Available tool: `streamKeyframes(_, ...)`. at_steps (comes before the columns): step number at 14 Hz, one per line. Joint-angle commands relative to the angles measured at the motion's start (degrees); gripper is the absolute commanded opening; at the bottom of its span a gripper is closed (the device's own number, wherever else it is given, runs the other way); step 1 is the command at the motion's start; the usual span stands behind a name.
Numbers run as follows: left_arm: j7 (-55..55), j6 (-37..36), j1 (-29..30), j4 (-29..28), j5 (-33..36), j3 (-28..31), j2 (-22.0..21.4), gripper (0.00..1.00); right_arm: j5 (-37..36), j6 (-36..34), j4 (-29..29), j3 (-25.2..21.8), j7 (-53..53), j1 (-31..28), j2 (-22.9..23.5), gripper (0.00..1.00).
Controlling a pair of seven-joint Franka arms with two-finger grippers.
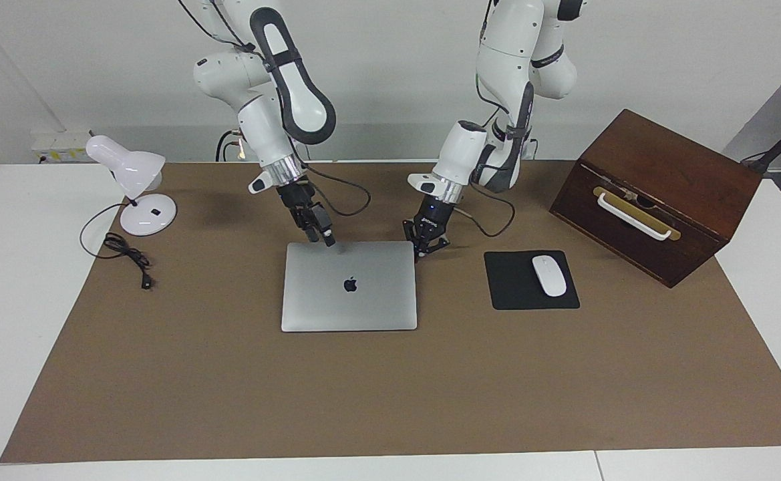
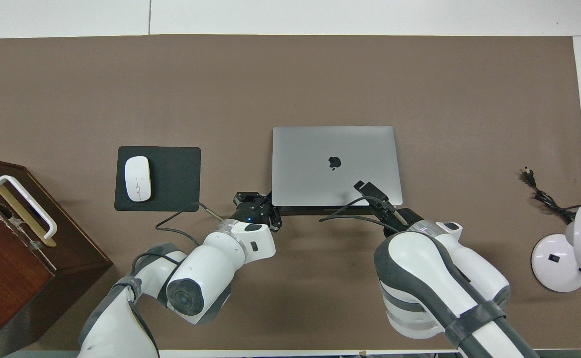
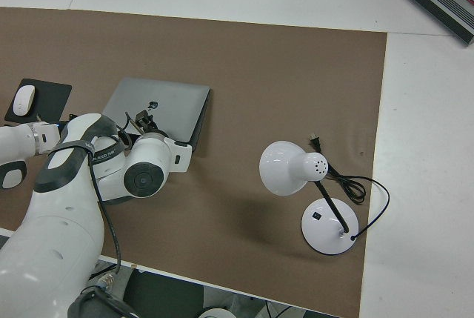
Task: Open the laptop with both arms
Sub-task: 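Hold the laptop base with the left gripper while the right grips the lid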
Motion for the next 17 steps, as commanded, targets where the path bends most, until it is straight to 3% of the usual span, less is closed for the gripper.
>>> streamKeyframes(1, 1.13, 1.40, 0.57, 1.69, 0.66, -0.08, 2.04, 0.00, 0.48, -0.94, 1.20, 0.15, -2.20, -0.97, 0.78, 1.00)
streamKeyframes(13, 1.31, 1.40, -0.04, 1.60, 0.57, -0.08, 2.22, 0.00, 0.57, -0.76, 6.64, 0.15, -2.20, -1.32, 3.77, 1.00)
streamKeyframes(17, 1.48, 1.40, -0.39, 1.60, 0.57, -0.08, 2.31, 0.00, 0.48, -0.41, 12.87, 0.06, -2.28, -1.32, 6.57, 1.00)
